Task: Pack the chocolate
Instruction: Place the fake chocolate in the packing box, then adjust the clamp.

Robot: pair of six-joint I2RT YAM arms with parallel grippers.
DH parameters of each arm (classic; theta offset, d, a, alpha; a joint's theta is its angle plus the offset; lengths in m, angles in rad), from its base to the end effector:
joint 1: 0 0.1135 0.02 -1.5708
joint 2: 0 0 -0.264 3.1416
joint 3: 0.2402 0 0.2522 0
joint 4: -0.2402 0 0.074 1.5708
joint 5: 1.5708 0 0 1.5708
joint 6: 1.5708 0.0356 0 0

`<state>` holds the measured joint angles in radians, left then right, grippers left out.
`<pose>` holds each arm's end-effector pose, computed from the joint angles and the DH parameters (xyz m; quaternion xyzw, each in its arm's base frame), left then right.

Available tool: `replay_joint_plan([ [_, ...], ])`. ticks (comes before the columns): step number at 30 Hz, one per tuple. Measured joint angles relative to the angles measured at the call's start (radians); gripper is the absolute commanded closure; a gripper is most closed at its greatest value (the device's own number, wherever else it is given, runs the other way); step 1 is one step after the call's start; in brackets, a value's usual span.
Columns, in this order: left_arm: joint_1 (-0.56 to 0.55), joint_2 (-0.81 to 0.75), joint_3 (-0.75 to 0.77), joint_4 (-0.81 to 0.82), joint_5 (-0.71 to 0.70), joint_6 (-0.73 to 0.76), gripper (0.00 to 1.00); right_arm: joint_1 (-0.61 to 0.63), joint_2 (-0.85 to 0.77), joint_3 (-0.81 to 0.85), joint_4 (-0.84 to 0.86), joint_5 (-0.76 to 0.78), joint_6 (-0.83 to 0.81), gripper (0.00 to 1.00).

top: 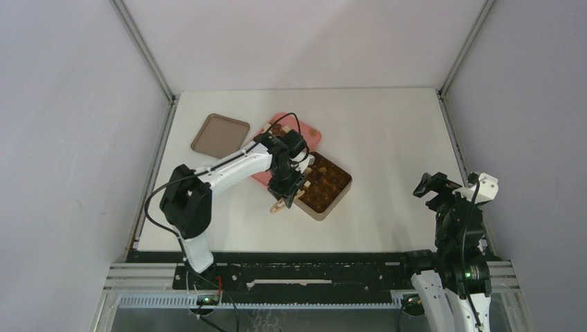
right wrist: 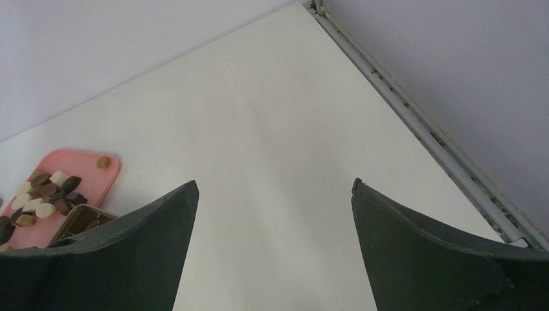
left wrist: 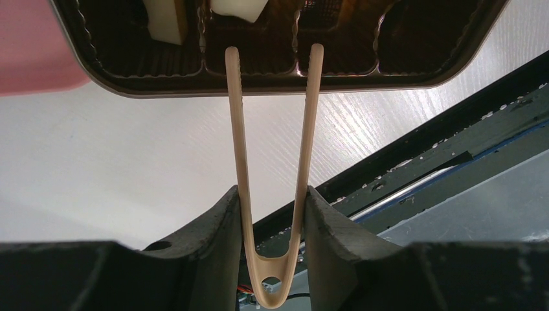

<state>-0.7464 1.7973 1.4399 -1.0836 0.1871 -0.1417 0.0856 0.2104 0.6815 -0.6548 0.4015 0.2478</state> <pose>0.2479 -0.2383 0.2332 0.3016 0.9467 -0.1119 0.0183 0.0588 -0.0089 0.3138 0.1881 0.7407 -0.0473 0.6432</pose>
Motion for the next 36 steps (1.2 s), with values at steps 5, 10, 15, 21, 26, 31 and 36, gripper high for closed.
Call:
replay_joint_plan([
  [5, 0.000, 0.000, 0.000, 0.000, 0.000, 0.000, 0.59, 0.000, 0.000, 0.000, 0.000, -0.022, 0.000, 0.04],
  [10, 0.000, -0.006, 0.000, -0.001, 0.000, 0.000, 0.59, 0.000, 0.018, 0.000, 0.001, -0.097, 0.012, 0.04],
  [15, 0.000, -0.044, 0.003, -0.003, 0.001, 0.000, 0.59, 0.000, 0.108, 0.000, 0.000, -0.224, 0.100, 0.05],
  [21, -0.002, -0.062, 0.049, -0.007, 0.008, 0.000, 0.59, 0.001, 0.188, -0.016, 0.058, -0.399, 0.275, 0.07],
  [26, -0.014, -0.062, 0.127, -0.002, 0.019, -0.001, 0.59, 0.017, 0.246, -0.095, 0.188, -0.539, 0.464, 0.08],
  [31, -0.039, -0.062, 0.185, 0.005, 0.029, -0.011, 0.59, 0.111, 0.325, -0.175, 0.326, -0.596, 0.641, 0.08],
  [36, -0.073, -0.062, 0.224, 0.011, 0.031, -0.017, 0.59, 0.243, 0.423, -0.180, 0.449, -0.586, 0.753, 0.11],
])
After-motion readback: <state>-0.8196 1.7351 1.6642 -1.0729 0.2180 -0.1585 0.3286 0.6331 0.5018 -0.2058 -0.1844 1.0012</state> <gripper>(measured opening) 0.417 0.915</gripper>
